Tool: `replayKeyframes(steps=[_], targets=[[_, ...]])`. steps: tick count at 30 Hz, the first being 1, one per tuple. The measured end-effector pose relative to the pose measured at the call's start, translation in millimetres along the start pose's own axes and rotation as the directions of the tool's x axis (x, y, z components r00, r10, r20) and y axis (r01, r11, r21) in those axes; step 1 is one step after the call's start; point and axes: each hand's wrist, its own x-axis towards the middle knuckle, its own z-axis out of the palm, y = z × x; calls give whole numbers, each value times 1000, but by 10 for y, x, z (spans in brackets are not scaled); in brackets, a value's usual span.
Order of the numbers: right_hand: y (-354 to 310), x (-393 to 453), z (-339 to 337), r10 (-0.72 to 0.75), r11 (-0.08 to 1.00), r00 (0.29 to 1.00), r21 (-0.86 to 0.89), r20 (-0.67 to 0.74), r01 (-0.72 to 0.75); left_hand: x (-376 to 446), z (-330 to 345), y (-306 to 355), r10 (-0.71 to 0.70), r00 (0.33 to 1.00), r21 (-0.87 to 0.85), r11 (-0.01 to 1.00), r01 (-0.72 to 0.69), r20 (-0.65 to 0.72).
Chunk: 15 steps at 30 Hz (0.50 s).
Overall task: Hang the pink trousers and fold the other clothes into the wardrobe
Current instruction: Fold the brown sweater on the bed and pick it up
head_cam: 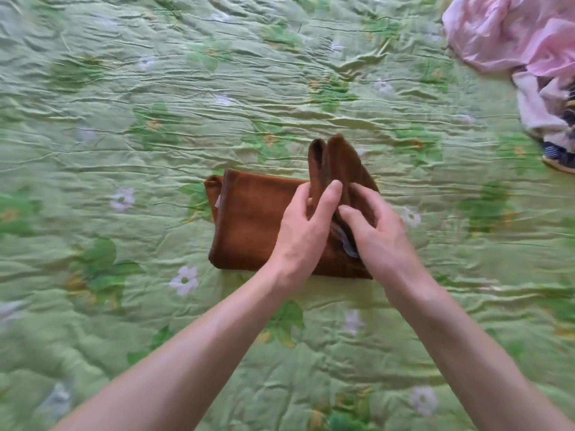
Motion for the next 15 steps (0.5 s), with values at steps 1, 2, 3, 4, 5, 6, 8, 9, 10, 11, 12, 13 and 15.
replayKeyframes(steps=[1, 2, 3, 4, 5, 6, 8, 9, 10, 11, 12, 13, 15], targets=[[19, 1, 85, -15, 1000, 999, 5, 43, 15, 26, -95, 5, -2, 1000, 12, 1000, 3, -28], [31, -10, 141, -22, 1000, 996, 19, 91, 20, 56, -176, -6, -11, 999, 39, 999, 13, -53], [42, -9, 183, -30, 998, 988, 59, 150, 21, 93, -270, -27, -16, 997, 91, 996, 23, -74], [55, 3, 223, -40, 993, 977, 115, 210, 16, 131, -373, -51, -17, 995, 146, 989, 31, -96], [68, 10, 247, -43, 985, 965, 172, 258, -2, 172, -483, -95, -18, 993, 195, 980, 41, -116], [94, 21, 253, -57, 978, 960, 208, 273, -1, 208, -586, -149, -22, 992, 219, 974, 50, -127], [199, 91, 237, -166, 984, 974, 89, 153, 154, 265, -783, -266, -46, 989, 227, 971, 77, -138], [280, 154, 214, -256, 962, 964, -75, 73, 261, 303, -868, -325, -59, 987, 219, 971, 92, -152], [385, 230, 200, -346, 905, 938, -250, 32, 343, 342, -944, -375, -72, 981, 203, 973, 108, -178], [489, 301, 202, -397, 832, 917, -407, 41, 378, 377, -1008, -422, -85, 974, 189, 974, 125, -209], [601, 366, 222, -399, 760, 914, -534, 67, 371, 407, -1053, -458, -96, 967, 170, 976, 138, -236], [698, 418, 268, -381, 697, 920, -626, 91, 350, 431, -1081, -482, -100, 960, 162, 976, 147, -263], [866, 496, 423, -359, 636, 926, -695, 118, 335, 456, -1108, -518, -65, 946, 205, 969, 135, -318]])
